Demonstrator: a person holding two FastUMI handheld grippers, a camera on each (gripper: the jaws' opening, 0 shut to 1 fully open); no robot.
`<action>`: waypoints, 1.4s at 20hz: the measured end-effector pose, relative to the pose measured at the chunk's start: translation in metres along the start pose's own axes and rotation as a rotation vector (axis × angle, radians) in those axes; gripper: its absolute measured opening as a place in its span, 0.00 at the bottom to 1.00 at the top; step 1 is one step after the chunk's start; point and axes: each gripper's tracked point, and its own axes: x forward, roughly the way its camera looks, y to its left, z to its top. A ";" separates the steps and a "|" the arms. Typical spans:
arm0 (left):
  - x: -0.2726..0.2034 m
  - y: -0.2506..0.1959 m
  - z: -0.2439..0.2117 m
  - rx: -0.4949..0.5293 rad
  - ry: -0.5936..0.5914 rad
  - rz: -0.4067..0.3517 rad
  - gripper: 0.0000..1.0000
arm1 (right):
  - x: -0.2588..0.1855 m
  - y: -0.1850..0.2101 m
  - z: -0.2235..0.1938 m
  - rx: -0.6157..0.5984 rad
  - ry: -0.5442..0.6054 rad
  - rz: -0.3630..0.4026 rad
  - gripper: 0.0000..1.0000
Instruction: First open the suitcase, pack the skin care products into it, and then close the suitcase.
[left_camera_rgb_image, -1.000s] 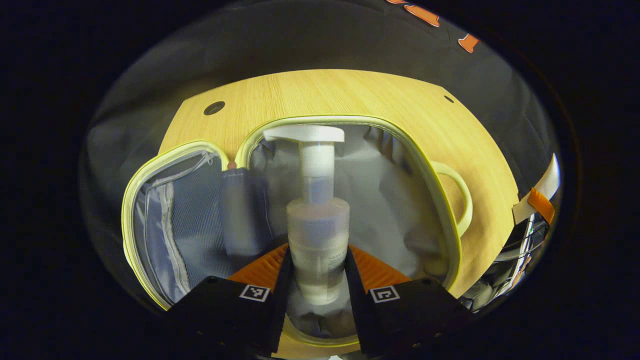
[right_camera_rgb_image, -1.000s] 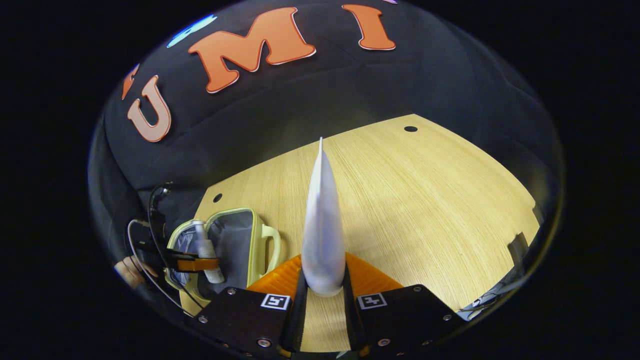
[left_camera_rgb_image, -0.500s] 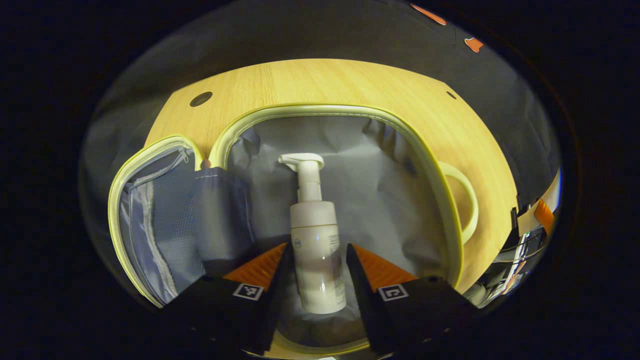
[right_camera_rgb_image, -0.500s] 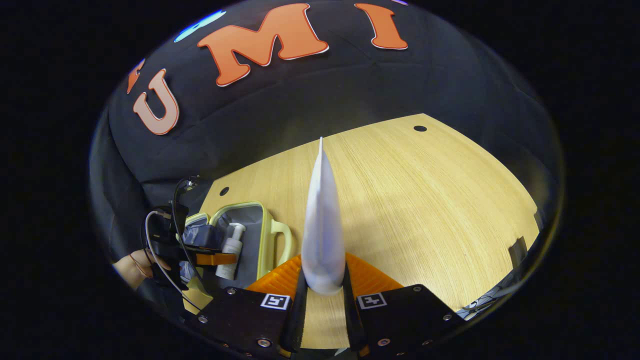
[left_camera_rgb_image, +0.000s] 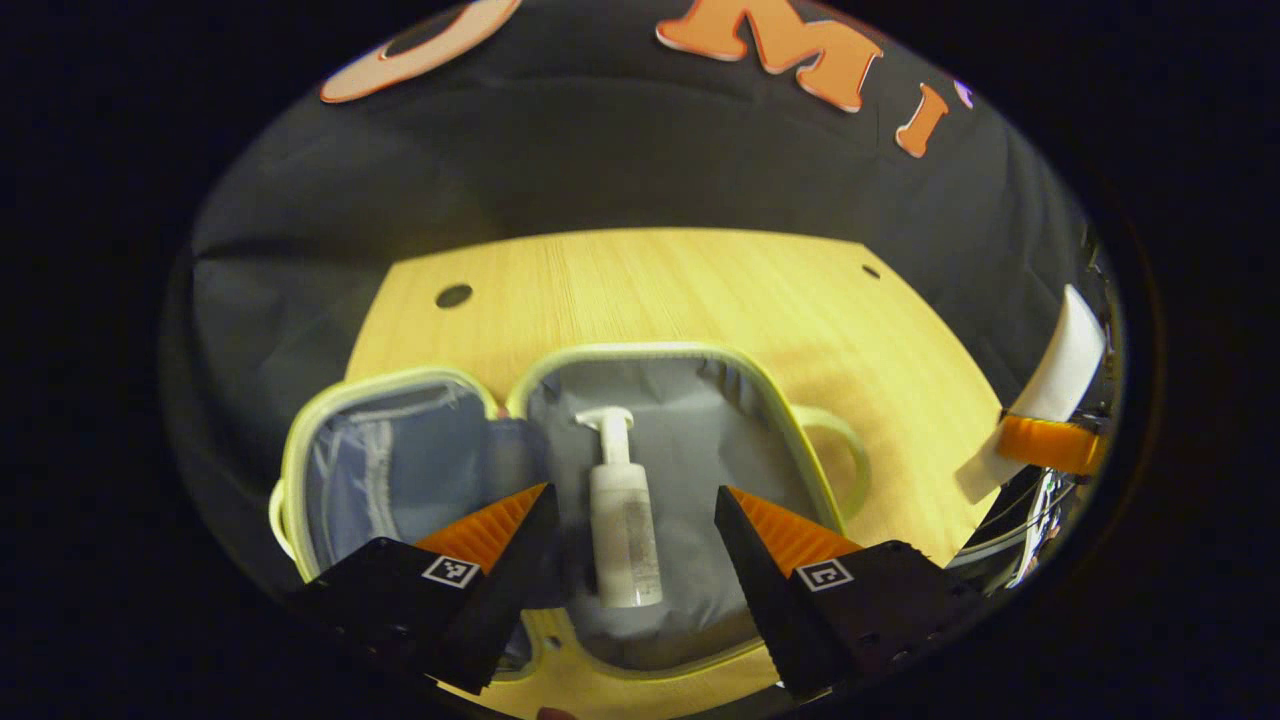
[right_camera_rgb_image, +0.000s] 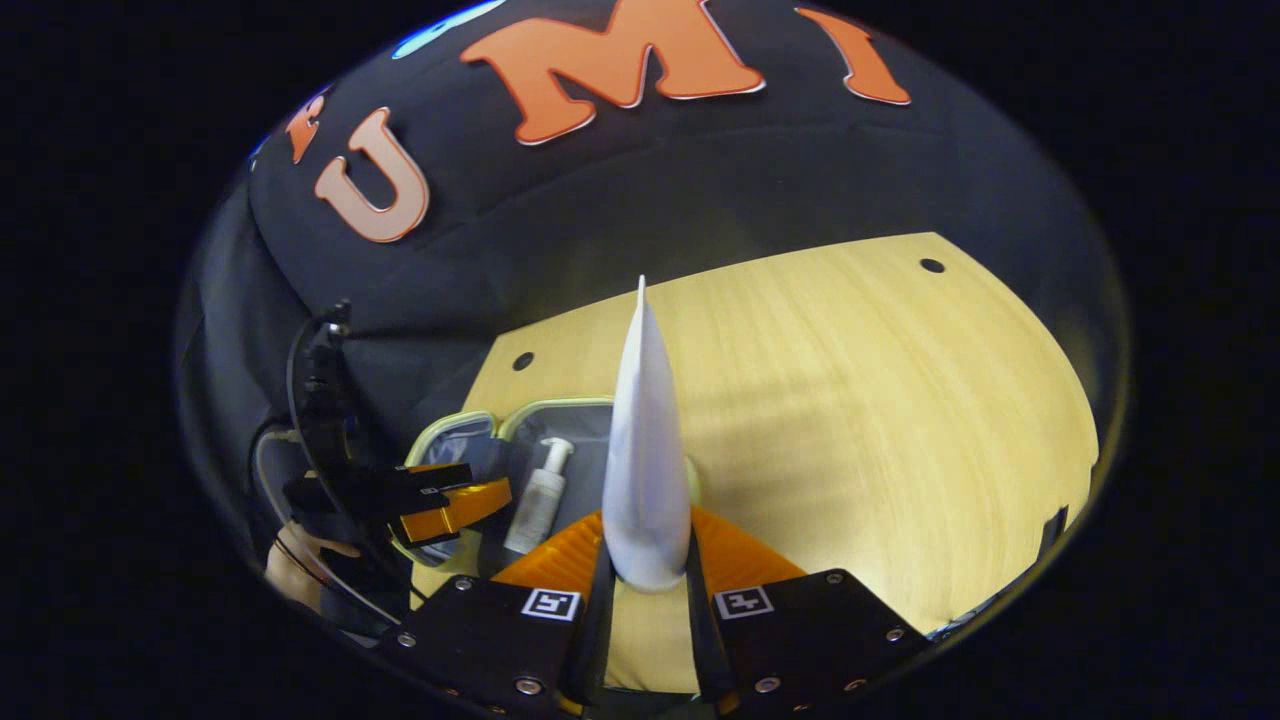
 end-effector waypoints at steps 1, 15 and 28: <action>-0.015 0.008 0.008 0.003 -0.052 0.009 0.99 | 0.005 0.015 0.001 -0.014 0.025 0.022 0.30; -0.172 0.164 0.021 -0.009 -0.291 0.289 0.99 | 0.127 0.081 -0.091 -0.007 0.555 0.035 0.35; -0.173 0.188 -0.004 -0.077 -0.278 0.310 0.98 | 0.162 0.075 -0.099 0.005 0.526 -0.034 0.52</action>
